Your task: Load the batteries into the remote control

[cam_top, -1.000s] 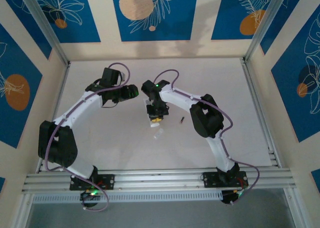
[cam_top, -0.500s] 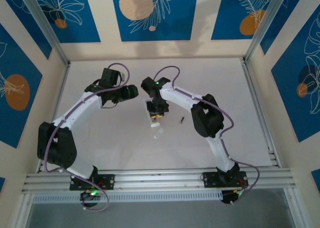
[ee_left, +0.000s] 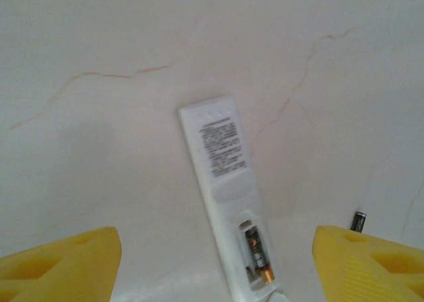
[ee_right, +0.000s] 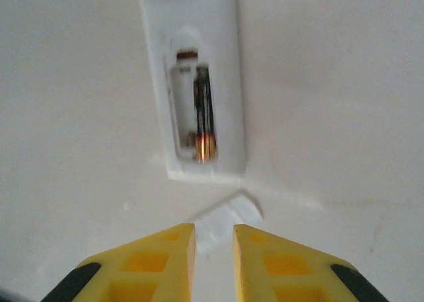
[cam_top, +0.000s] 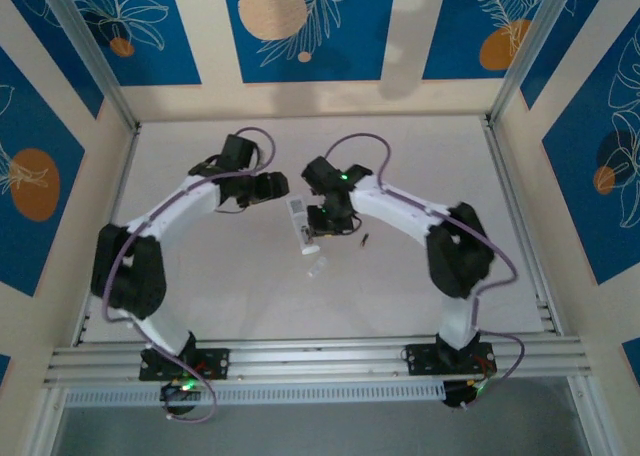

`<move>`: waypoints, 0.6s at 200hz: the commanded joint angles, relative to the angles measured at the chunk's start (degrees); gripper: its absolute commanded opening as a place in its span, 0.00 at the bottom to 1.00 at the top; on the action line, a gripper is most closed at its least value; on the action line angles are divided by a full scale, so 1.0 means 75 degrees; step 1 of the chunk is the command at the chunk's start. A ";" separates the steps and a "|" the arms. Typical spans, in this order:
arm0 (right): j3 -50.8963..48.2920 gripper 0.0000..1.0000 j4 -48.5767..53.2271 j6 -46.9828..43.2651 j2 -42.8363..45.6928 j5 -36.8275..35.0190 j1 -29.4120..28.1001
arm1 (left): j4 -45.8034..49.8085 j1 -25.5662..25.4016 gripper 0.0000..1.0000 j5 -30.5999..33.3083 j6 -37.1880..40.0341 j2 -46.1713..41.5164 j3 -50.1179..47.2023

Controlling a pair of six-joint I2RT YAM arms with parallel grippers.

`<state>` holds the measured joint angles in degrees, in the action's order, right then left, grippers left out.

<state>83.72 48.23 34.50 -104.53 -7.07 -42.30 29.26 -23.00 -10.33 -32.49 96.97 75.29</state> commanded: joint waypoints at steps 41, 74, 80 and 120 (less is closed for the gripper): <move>-0.1532 0.28 -0.1963 -0.3973 0.1427 0.0153 -0.0225 | 0.1710 -0.0512 0.74 0.0590 -0.0214 0.2464 0.2467; -0.1565 0.29 -0.2518 -0.5172 0.0993 0.0825 0.0095 | 0.2302 -0.0716 0.66 0.0743 -0.0303 0.3433 0.3394; -0.1393 0.28 -0.2462 -0.5059 0.0834 0.0902 0.0169 | 0.2361 -0.0749 0.65 0.0744 -0.0309 0.3561 0.3524; -0.1282 0.23 -0.2872 -0.4054 0.0448 0.1638 0.0449 | 0.2719 -0.0794 0.56 0.0534 -0.0652 0.4053 0.3995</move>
<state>74.78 30.79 1.61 -101.25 0.36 -39.59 44.99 -28.56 -5.91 -35.24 125.97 102.54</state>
